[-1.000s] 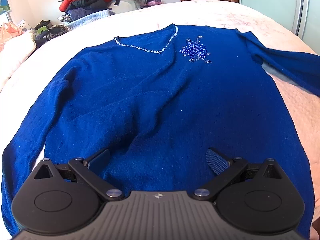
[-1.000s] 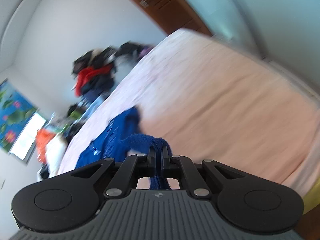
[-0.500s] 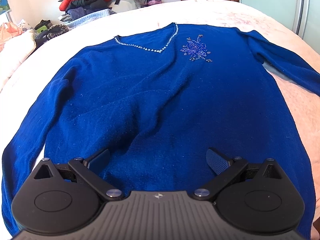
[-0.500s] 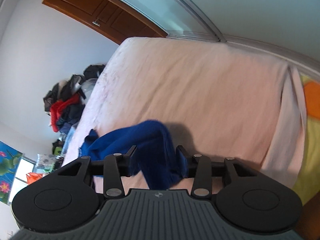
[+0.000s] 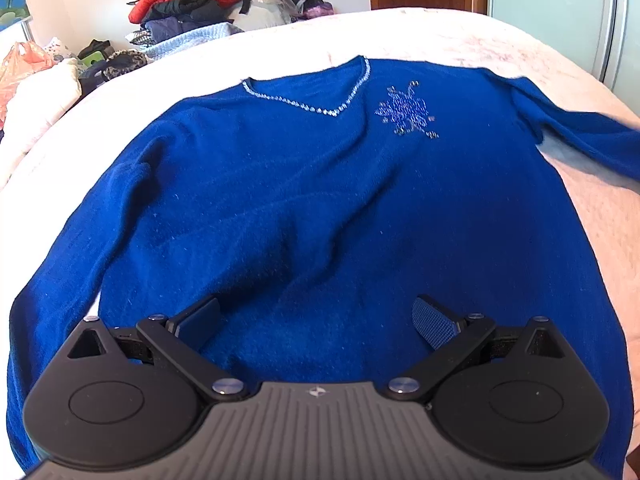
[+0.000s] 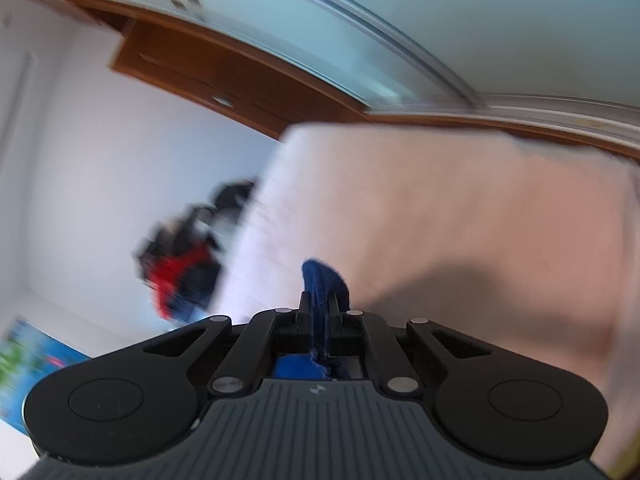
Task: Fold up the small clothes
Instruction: 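Lift the sleeve with the right gripper and carry it across the sweater body, then lay the sleeve over the body near the V-neck and open the right gripper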
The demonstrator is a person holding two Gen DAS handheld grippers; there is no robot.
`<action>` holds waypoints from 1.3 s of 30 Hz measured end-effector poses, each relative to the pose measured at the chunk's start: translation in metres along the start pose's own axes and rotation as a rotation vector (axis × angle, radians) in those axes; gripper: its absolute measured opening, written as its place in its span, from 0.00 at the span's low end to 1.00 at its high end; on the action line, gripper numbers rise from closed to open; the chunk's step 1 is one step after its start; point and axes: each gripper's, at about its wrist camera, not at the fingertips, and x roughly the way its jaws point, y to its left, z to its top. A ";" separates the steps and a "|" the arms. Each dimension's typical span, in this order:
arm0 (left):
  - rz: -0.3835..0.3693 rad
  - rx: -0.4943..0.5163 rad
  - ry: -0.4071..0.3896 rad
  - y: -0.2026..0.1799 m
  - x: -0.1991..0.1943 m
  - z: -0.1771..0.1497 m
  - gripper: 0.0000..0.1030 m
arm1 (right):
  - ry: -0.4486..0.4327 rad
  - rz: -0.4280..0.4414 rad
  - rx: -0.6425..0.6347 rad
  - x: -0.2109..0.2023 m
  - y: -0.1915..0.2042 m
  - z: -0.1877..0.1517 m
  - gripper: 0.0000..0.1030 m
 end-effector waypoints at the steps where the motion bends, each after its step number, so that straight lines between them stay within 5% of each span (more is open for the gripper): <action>1: 0.001 -0.004 -0.004 0.001 -0.001 0.001 1.00 | -0.012 0.030 0.014 0.002 0.006 0.009 0.08; 6: 0.011 -0.021 -0.001 0.010 0.000 0.002 1.00 | -0.092 0.126 0.057 0.005 0.028 0.054 0.08; 11: 0.027 -0.030 0.001 0.015 0.003 0.003 1.00 | -0.148 0.129 0.055 0.005 0.039 0.094 0.08; 14: 0.042 -0.038 -0.005 0.020 0.004 0.004 1.00 | -0.108 0.107 0.040 0.016 0.043 0.098 0.08; 17: 0.048 -0.050 -0.004 0.026 0.005 0.005 1.00 | -0.024 0.069 -0.027 0.028 0.054 0.078 0.09; 28: 0.086 -0.090 -0.048 0.048 0.005 0.010 1.00 | 0.307 0.141 -0.063 0.119 0.090 -0.016 0.09; 39: 0.139 -0.101 -0.015 0.057 0.022 0.005 1.00 | 0.446 0.120 -0.263 0.166 0.132 -0.119 0.09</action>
